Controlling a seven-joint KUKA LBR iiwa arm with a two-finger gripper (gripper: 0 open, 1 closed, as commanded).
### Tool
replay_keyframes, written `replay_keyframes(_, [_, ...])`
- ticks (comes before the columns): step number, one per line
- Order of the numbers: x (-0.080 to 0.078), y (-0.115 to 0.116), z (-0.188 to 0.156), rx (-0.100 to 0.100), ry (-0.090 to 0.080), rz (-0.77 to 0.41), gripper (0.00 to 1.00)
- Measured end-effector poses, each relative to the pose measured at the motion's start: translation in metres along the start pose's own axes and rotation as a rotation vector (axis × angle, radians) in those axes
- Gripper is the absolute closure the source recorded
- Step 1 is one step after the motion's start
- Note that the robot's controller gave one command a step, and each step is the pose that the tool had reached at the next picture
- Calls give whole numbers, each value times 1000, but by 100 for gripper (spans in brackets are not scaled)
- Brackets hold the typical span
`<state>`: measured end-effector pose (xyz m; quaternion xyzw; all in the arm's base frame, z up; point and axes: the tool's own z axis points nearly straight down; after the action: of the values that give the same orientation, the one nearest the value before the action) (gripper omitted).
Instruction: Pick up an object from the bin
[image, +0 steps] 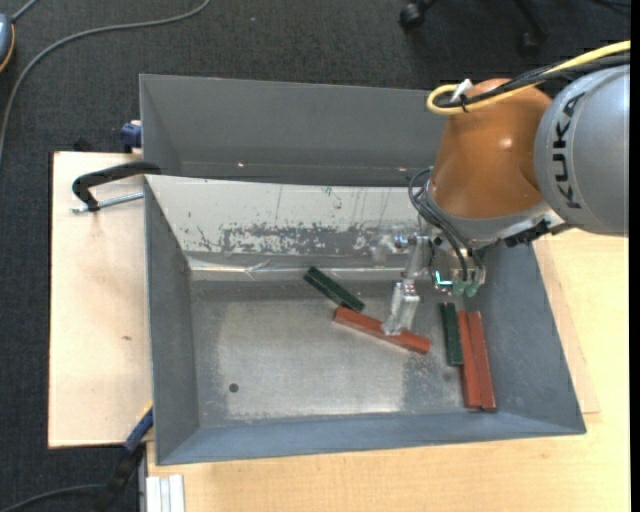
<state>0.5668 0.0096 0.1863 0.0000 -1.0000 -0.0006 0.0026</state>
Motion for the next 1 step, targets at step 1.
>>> replay_keyframes(1, [-19, 55, 114, -2, -12, 95, 0])
